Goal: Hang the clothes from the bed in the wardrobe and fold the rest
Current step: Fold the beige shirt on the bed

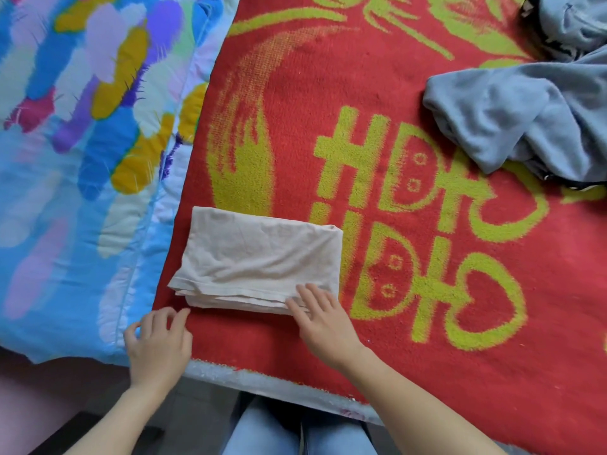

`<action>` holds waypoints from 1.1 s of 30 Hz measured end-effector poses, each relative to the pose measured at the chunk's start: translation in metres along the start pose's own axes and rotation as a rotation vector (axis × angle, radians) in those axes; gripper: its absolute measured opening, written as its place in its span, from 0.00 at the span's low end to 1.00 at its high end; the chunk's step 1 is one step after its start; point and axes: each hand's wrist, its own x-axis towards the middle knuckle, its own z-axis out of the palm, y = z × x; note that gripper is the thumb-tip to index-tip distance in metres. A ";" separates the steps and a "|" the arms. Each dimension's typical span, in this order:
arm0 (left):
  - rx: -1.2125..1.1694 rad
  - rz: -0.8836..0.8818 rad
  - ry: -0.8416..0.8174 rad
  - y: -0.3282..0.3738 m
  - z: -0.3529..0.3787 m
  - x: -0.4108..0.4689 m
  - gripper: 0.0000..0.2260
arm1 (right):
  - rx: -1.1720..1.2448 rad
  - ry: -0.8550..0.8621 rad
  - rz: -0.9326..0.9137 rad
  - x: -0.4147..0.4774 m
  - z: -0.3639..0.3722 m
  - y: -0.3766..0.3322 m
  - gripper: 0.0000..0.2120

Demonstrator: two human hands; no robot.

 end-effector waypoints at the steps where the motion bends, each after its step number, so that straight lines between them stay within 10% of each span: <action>1: -0.002 0.045 0.023 0.007 -0.001 0.005 0.15 | -0.026 -0.057 0.062 -0.002 0.001 0.005 0.27; 7: 0.108 0.345 -0.309 0.051 0.006 0.054 0.50 | -0.152 -0.169 0.161 0.000 0.010 0.009 0.39; 16: 0.052 0.345 -0.303 0.045 0.012 0.067 0.41 | -0.121 0.283 0.085 0.021 0.002 0.018 0.15; 20: -0.089 0.302 -0.096 0.060 0.010 0.066 0.21 | -0.147 0.453 0.043 0.010 -0.016 0.022 0.14; 26: -0.147 0.303 0.071 0.064 -0.024 0.032 0.19 | -0.249 0.417 -0.080 -0.024 -0.038 0.016 0.15; 33: -0.056 -0.081 0.122 0.038 -0.104 -0.096 0.18 | -0.220 0.276 -0.520 -0.026 -0.084 -0.051 0.26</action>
